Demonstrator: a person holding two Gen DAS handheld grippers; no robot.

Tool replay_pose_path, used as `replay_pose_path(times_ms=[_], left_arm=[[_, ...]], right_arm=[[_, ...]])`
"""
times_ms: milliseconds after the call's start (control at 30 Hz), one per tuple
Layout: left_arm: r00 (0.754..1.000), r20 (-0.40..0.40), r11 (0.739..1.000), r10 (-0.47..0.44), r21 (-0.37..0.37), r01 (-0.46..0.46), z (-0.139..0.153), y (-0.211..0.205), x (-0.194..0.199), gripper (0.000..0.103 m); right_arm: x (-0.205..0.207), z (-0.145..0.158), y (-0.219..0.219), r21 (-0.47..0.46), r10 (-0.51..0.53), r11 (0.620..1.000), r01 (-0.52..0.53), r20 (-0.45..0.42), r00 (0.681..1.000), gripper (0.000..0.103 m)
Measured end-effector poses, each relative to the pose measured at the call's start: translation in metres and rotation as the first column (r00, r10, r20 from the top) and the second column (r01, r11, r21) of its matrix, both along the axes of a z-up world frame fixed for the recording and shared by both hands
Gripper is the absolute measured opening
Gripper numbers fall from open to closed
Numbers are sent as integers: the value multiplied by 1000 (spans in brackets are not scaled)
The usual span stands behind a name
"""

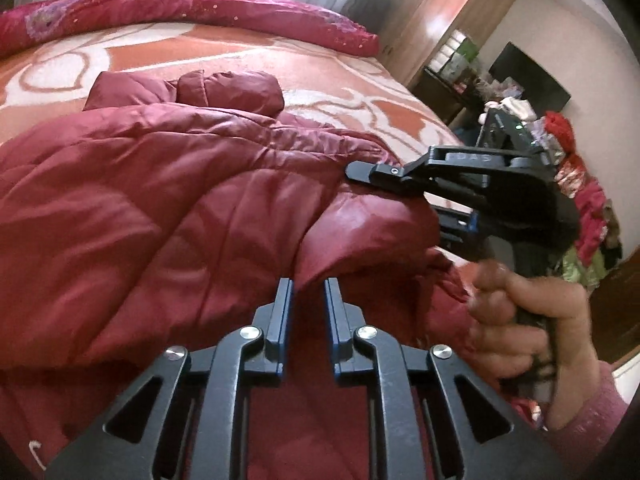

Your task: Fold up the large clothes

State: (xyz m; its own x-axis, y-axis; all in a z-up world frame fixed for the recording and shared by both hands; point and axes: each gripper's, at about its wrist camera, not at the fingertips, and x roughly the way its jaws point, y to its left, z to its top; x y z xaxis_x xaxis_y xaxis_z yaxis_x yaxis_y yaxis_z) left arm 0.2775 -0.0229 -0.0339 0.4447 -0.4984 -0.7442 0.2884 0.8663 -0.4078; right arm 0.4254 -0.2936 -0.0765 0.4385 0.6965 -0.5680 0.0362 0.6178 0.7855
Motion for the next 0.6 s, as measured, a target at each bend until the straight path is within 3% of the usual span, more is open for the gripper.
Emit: replay_pose_path(times_ms=[133,300,367,600], left_arm=[[997,52,999,48,-7,-48,23,26,-17,13],[969,79,971,233,45,-237,38,86,-3,13],[956,60,954,286,79,-290,35,108,7,13],[944,-72,944,323,96,-316,-11,145,23,13]], right_arm=[[-8,17,-1,-64,10,998,-6,64,998,9],[-24,39,7,-176,57,984,-31,140,988,9],[-29,42,5,-208,69,977,-36,157,985,9],[-35,32,-5,-262,83,964,-44,138,987,9]])
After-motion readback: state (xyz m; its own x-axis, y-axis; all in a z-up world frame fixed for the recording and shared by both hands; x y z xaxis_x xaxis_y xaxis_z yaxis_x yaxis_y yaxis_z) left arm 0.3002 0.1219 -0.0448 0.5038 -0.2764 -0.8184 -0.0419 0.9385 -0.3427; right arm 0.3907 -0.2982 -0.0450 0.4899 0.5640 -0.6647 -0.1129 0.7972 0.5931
